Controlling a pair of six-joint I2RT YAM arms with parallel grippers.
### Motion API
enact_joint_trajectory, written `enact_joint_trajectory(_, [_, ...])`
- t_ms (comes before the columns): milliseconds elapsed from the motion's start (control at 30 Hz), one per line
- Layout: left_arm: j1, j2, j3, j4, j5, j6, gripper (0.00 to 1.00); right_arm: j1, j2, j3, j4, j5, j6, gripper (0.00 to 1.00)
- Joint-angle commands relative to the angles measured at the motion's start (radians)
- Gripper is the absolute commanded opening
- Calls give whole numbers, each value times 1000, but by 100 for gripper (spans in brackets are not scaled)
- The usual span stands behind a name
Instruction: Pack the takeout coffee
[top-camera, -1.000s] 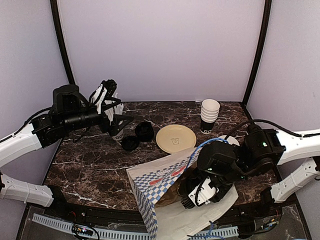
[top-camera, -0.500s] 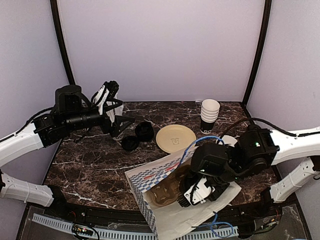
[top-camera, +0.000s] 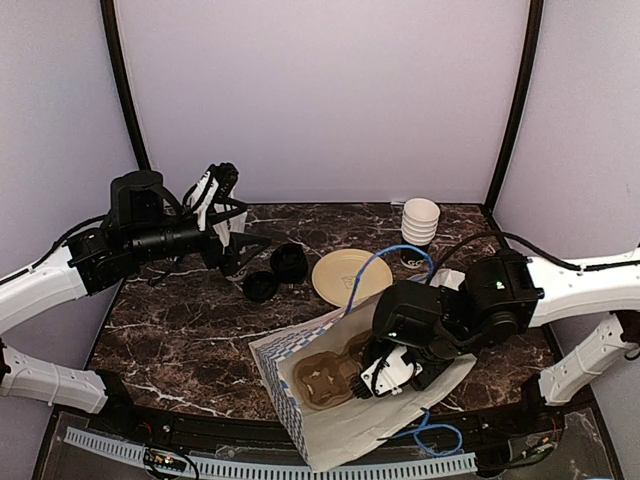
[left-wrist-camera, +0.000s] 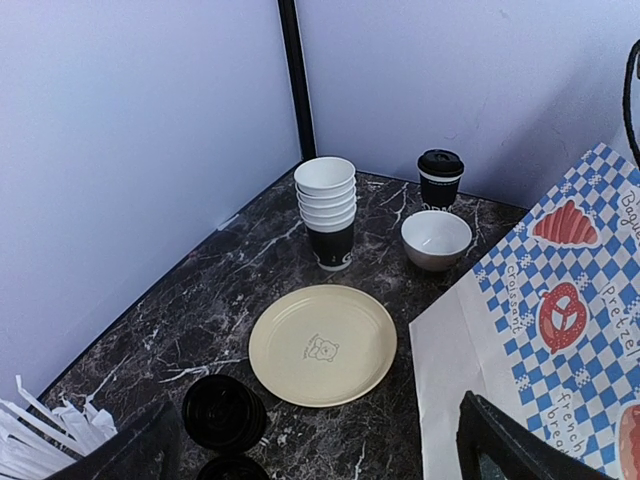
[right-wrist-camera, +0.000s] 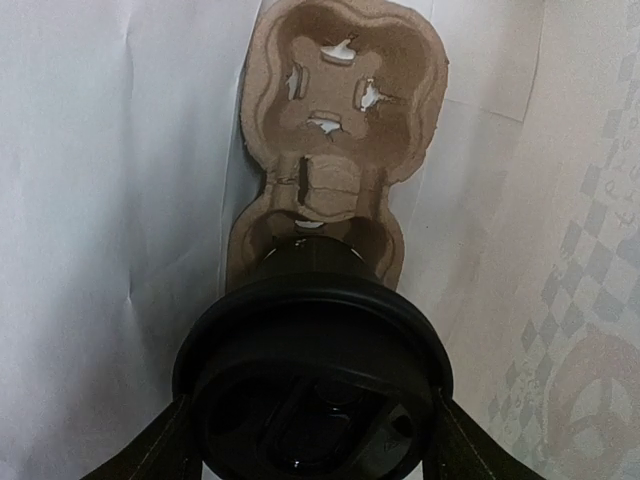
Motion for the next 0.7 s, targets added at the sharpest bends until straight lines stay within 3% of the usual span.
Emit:
enact_joint_trajectory(0, [6,-18,-16,31,16,-11,98,-23,17,-13,33,18,10,52])
enact_joint_trajectory(667, [6,-14,-28,36,20,-11,98,-91,51,-85,90,-103,8,52])
